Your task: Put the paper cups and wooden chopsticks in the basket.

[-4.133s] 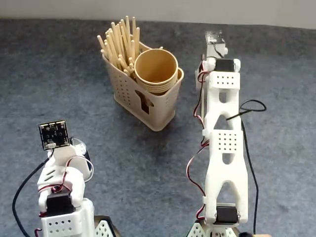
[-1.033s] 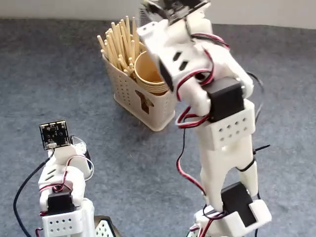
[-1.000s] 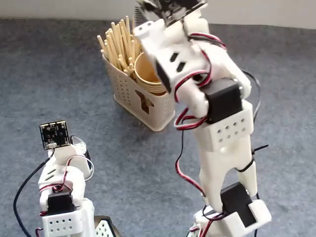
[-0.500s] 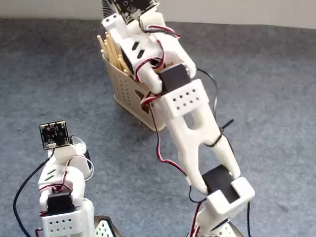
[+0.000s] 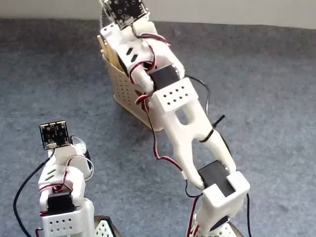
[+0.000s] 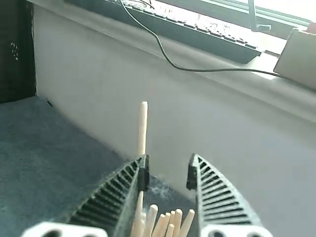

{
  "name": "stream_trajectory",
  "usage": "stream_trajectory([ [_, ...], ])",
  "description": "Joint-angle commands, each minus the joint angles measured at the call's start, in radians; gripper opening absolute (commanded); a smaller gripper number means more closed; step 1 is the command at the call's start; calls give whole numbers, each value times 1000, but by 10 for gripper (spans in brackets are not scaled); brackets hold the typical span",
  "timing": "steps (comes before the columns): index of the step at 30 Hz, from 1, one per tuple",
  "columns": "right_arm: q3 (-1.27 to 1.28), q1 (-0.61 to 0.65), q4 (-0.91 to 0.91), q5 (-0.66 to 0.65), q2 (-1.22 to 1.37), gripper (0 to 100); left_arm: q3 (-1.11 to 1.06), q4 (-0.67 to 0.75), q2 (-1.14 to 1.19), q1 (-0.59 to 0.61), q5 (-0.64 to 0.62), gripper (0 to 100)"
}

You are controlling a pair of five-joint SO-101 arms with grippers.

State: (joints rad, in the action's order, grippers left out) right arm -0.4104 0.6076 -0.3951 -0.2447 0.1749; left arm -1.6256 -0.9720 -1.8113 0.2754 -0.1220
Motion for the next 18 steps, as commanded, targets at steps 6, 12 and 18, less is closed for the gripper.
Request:
stream_trajectory([
  [6,-10,30,-101,48,-191,149,10,18,-12,-12,9,6],
  [12,-10,38,-286,48,-320,0,10,20,-12,-12,9,6],
  [18,-8,33,-567,48,-420,4,8,21,-12,-13,9,6],
])
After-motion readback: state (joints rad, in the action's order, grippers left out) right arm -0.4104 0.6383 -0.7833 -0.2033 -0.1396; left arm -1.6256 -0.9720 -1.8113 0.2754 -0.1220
